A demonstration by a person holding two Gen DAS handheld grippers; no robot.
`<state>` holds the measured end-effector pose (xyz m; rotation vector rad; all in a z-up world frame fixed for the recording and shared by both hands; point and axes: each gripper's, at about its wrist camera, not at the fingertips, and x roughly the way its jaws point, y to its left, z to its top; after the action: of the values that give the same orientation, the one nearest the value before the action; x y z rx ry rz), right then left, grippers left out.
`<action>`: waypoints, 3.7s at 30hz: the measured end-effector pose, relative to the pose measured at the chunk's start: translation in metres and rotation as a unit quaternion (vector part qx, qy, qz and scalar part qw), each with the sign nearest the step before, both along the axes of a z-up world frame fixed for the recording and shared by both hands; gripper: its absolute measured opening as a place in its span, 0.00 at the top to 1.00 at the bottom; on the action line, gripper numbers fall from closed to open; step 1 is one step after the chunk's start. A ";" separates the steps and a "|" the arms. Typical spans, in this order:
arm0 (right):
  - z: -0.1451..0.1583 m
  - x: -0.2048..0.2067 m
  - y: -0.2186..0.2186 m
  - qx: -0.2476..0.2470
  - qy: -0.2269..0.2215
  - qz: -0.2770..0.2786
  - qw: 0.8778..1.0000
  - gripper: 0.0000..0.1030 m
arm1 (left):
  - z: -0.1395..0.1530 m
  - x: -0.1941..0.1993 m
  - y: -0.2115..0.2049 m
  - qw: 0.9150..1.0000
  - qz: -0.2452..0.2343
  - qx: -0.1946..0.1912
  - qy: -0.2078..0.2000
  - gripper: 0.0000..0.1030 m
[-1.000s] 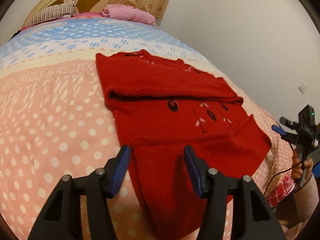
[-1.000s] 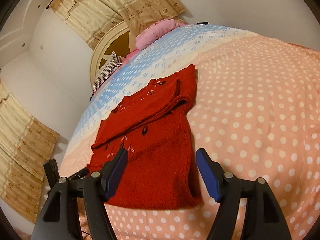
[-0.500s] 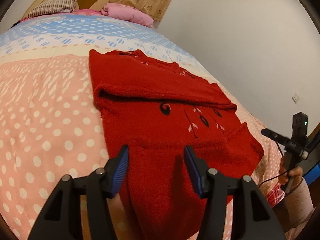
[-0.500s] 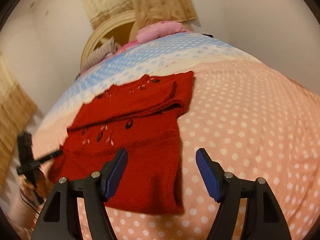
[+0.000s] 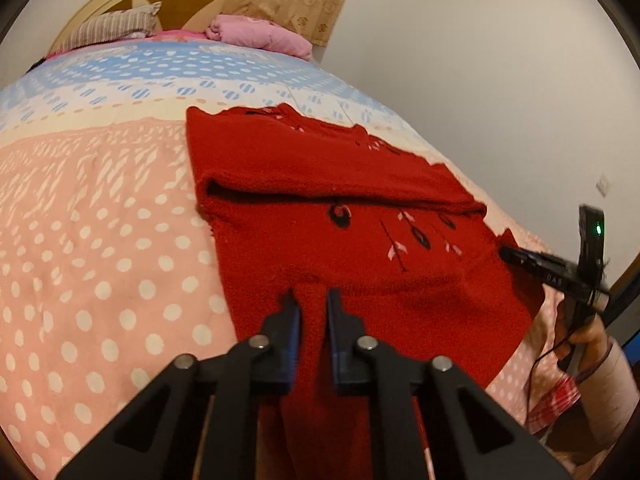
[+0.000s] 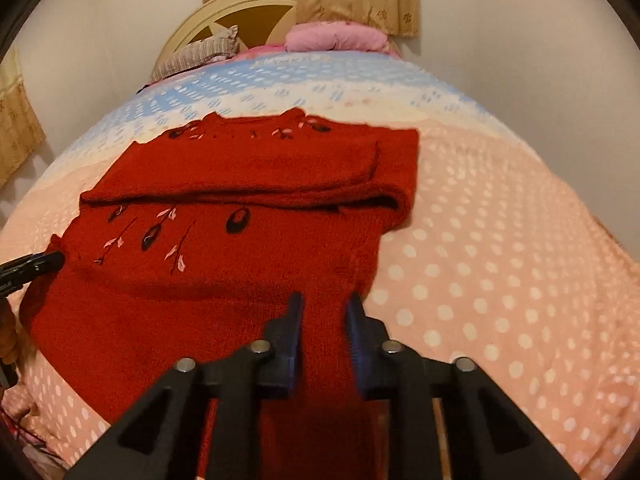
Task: Fold small clothes
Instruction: 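Grasp the folded sweater's bottom edge with both grippers, then lift the held edge and fold it toward the collar with both grippers, then lay the fold down and open both grippers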
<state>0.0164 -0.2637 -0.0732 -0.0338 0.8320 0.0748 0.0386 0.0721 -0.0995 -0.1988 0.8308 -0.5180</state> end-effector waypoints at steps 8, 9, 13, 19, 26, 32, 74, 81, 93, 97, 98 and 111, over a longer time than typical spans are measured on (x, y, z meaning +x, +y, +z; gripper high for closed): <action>0.038 -0.024 0.000 0.013 -0.057 -0.022 0.998 0.93 | 0.027 -0.005 0.006 0.999 0.011 -0.041 -0.022 0.89; 0.043 -0.025 0.002 0.012 -0.063 -0.022 0.998 0.93 | 0.029 -0.003 0.006 0.999 0.013 -0.044 -0.023 0.89; 0.061 -0.023 0.006 0.019 -0.084 -0.023 0.996 0.94 | 0.041 0.005 0.008 0.998 0.024 -0.057 -0.026 0.89; 0.078 -0.009 0.010 0.009 -0.104 -0.022 0.994 0.94 | 0.049 0.027 0.013 0.997 0.050 -0.054 -0.024 0.89; 0.088 0.018 0.007 0.001 -0.110 -0.026 0.994 0.94 | 0.057 0.054 0.022 0.995 0.081 -0.061 -0.020 0.91; 0.088 0.035 0.008 -0.003 -0.108 -0.027 0.994 0.94 | 0.054 0.068 0.015 0.995 0.082 -0.047 -0.019 0.91; 0.057 0.223 0.028 -0.069 -0.092 -0.036 0.993 0.95 | 0.030 0.228 0.017 0.986 0.154 -0.061 0.030 0.91; 0.022 0.246 0.019 -0.075 -0.064 -0.057 0.993 0.95 | 0.003 0.245 0.011 0.985 0.161 -0.044 0.052 0.91; -0.002 0.262 0.010 -0.086 -0.026 -0.086 0.992 0.95 | -0.017 0.262 0.009 0.982 0.166 -0.046 0.080 0.91; -0.012 0.271 0.005 -0.074 0.018 -0.085 0.993 0.94 | -0.018 0.265 0.008 0.981 0.167 -0.043 0.089 0.85; -0.014 0.272 0.005 -0.073 0.025 -0.086 0.993 0.94 | -0.017 0.266 0.008 0.981 0.166 -0.042 0.091 0.85; 0.066 0.166 -0.041 0.047 -0.094 -0.149 0.983 0.65 | 0.040 0.187 0.016 0.986 0.155 0.054 0.010 0.62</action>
<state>0.1823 -0.3046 -0.0076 0.1697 0.6362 -0.1700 0.2256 0.0879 -0.0599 -0.2284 0.8276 -0.1787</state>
